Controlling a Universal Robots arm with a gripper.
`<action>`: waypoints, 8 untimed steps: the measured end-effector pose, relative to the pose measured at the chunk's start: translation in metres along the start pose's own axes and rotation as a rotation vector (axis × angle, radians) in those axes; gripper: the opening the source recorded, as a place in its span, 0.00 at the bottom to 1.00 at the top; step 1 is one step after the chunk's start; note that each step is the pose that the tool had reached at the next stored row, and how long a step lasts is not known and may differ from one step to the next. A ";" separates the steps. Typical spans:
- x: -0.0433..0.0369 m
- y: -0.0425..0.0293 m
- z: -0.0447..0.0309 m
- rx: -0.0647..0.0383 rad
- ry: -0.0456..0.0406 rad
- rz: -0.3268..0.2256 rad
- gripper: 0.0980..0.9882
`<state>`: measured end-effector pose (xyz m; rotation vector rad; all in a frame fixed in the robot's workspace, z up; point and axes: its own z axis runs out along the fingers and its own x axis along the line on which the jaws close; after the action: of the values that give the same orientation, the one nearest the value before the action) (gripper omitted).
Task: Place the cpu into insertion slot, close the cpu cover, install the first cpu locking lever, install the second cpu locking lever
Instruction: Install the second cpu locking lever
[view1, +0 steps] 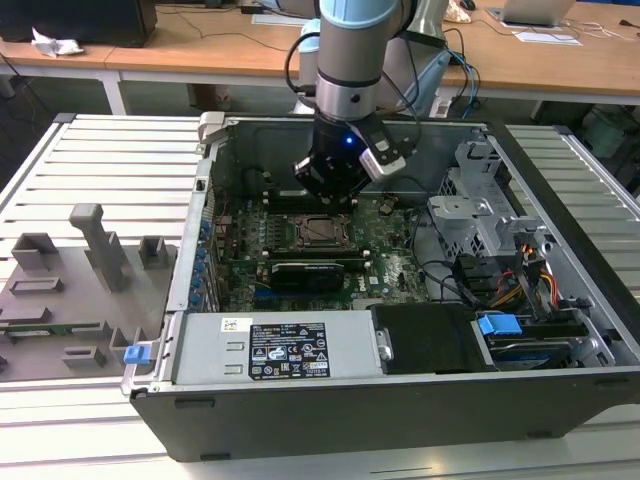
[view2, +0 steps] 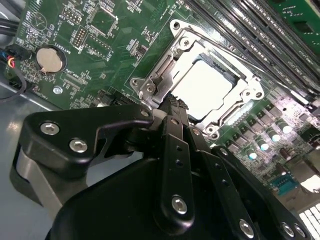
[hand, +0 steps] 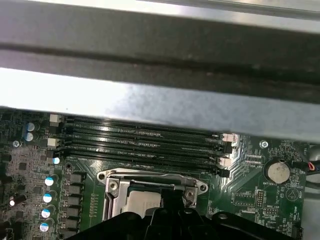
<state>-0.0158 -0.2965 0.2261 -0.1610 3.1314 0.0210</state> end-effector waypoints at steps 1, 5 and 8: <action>0.0000 0.0001 -0.0033 0.000 0.0001 0.000 0.01; -0.0001 0.0002 -0.0183 0.000 0.0002 0.000 0.01; -0.0001 -0.0006 -0.0185 0.000 0.0001 0.000 0.01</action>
<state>-0.0157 -0.2973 0.2446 -0.1616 3.1314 0.0209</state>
